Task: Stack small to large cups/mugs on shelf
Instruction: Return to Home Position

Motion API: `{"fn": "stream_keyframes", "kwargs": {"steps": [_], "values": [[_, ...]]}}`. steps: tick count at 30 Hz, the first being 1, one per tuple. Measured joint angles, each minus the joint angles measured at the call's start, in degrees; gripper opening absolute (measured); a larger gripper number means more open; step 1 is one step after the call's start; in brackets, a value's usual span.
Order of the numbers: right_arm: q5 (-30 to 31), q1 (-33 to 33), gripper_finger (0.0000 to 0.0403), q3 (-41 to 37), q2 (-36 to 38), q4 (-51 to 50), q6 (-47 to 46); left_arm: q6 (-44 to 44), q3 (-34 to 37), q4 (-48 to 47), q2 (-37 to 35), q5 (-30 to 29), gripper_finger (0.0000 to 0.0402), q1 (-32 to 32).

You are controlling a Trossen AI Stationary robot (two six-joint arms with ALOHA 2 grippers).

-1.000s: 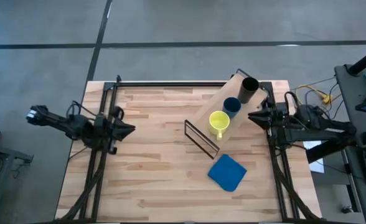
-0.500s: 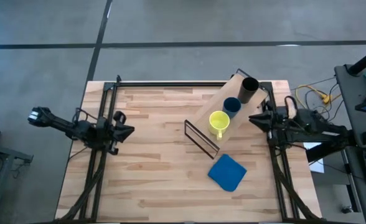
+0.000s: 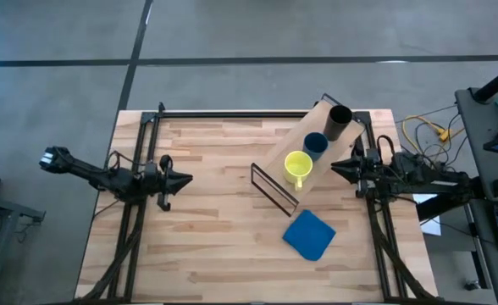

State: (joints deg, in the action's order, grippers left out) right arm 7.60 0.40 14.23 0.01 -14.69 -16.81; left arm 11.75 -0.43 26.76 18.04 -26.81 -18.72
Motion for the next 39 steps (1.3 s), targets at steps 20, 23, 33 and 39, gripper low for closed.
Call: {"fn": "stream_keyframes", "kwargs": {"steps": [20,23,33,39], "values": [[0.0,0.0,0.0063,-8.9,0.0,8.4,0.3,-0.1,0.1,-5.4,-11.7,-5.2,0.0019,0.0],[-0.4,0.0,0.0063,-11.6,0.0,14.6,0.6,-0.1,0.1,-5.4,-12.9,-5.2,0.0019,0.0],[-1.6,0.0,0.0063,-13.7,0.0,16.1,1.7,-0.2,0.2,-6.1,-15.0,-6.7,0.0019,0.0],[-1.6,0.0,0.0063,-13.7,-0.1,16.1,1.7,-0.1,0.2,-9.7,-14.3,-6.7,0.0019,0.0]]}}
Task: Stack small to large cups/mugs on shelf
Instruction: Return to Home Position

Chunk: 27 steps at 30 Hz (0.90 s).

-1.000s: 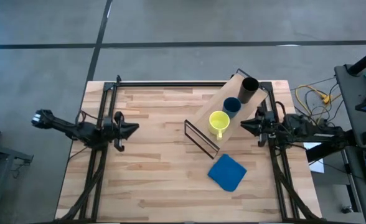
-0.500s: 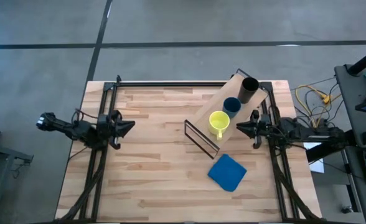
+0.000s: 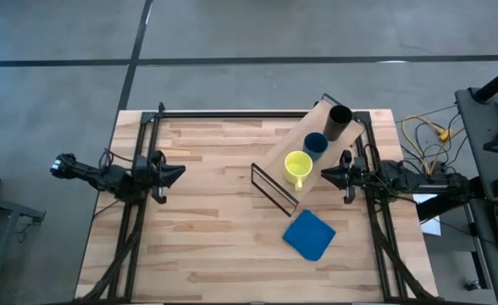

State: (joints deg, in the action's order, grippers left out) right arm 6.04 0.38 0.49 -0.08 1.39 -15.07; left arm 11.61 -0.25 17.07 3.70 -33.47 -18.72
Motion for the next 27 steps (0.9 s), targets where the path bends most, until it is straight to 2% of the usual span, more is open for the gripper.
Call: {"fn": "stream_keyframes", "kwargs": {"steps": [27], "values": [[0.0,0.0,0.0063,0.0,-1.2,0.1,2.0,-0.1,0.0,-0.5,1.1,0.0,0.0019,0.0]]}}
